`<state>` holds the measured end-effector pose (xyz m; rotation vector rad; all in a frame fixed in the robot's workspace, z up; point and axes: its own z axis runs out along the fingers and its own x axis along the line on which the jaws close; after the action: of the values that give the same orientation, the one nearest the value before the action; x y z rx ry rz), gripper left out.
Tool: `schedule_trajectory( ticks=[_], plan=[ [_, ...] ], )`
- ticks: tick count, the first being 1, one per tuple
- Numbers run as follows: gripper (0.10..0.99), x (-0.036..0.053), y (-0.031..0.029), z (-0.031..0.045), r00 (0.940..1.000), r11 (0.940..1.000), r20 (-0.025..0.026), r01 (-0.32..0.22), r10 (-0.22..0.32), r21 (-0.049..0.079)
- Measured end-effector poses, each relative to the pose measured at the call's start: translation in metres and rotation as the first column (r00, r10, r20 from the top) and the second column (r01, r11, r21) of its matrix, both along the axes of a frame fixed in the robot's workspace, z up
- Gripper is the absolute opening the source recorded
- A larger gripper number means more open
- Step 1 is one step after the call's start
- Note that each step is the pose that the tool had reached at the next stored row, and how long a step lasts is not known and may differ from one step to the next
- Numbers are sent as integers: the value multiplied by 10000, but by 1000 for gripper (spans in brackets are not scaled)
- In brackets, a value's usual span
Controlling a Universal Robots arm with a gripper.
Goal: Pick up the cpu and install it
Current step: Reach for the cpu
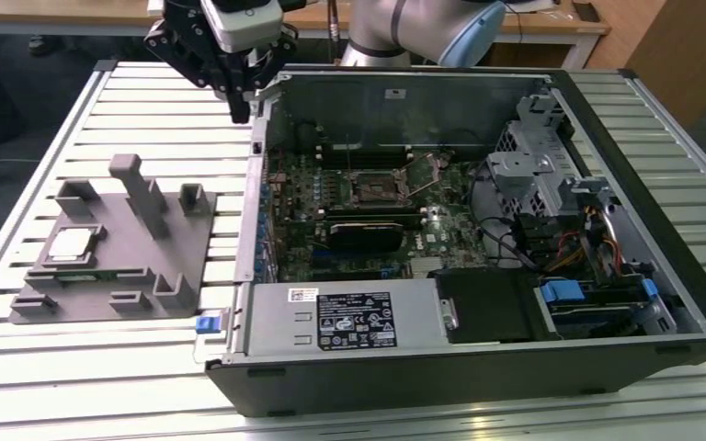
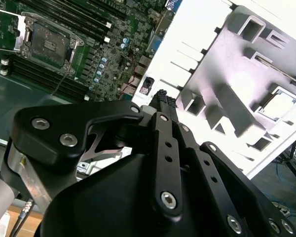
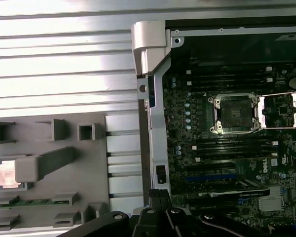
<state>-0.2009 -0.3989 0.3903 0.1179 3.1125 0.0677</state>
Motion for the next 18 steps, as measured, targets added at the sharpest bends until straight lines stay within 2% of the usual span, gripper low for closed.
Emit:
schedule_trajectory(
  ticks=[18],
  plan=[
    [106,-103,0,-7,10000,10000,0,1,-1,0]
  ],
)
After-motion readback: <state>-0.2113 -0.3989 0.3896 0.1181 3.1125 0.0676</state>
